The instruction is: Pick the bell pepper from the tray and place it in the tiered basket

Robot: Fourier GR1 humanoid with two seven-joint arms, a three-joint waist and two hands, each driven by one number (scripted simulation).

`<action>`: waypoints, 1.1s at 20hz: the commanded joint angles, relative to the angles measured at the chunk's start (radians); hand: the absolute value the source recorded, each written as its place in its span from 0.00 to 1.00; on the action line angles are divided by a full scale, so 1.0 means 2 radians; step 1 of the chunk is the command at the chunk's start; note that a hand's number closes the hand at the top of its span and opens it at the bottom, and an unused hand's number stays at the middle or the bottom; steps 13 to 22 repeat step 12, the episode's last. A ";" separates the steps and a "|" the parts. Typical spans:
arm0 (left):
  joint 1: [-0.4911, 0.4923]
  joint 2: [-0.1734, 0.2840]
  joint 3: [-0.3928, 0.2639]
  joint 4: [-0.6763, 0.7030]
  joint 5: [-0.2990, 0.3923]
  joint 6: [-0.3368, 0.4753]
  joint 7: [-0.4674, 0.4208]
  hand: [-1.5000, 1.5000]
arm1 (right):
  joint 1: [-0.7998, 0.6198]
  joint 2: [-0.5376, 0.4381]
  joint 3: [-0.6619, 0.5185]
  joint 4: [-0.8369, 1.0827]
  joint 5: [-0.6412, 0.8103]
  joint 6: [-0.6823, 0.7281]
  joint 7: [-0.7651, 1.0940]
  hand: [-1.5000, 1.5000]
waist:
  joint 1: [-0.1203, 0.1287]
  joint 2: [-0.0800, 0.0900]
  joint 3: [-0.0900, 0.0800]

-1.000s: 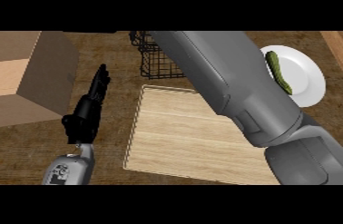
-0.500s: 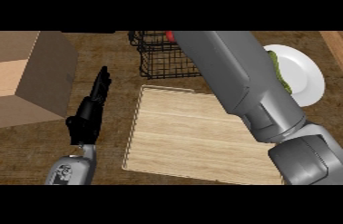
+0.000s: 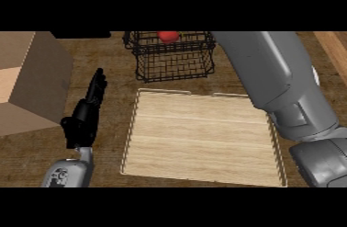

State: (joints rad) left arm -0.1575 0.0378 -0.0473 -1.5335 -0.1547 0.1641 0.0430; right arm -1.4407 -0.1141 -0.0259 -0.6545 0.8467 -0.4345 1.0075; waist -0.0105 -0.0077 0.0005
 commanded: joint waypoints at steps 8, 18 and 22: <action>0.052 0.004 0.009 -0.029 0.001 0.010 0.000 0.50 | 0.202 -0.046 -0.029 -0.264 -0.047 0.013 0.020 0.00 | -0.041 -0.017 0.001; 0.058 0.010 0.023 -0.016 0.002 0.014 -0.013 0.50 | 0.309 -0.050 -0.029 -0.381 -0.090 0.035 -0.005 0.00 | -0.053 -0.017 0.001; 0.058 0.010 0.023 -0.016 0.002 0.014 -0.013 0.50 | 0.309 -0.050 -0.029 -0.381 -0.090 0.035 -0.005 0.00 | -0.053 -0.017 0.001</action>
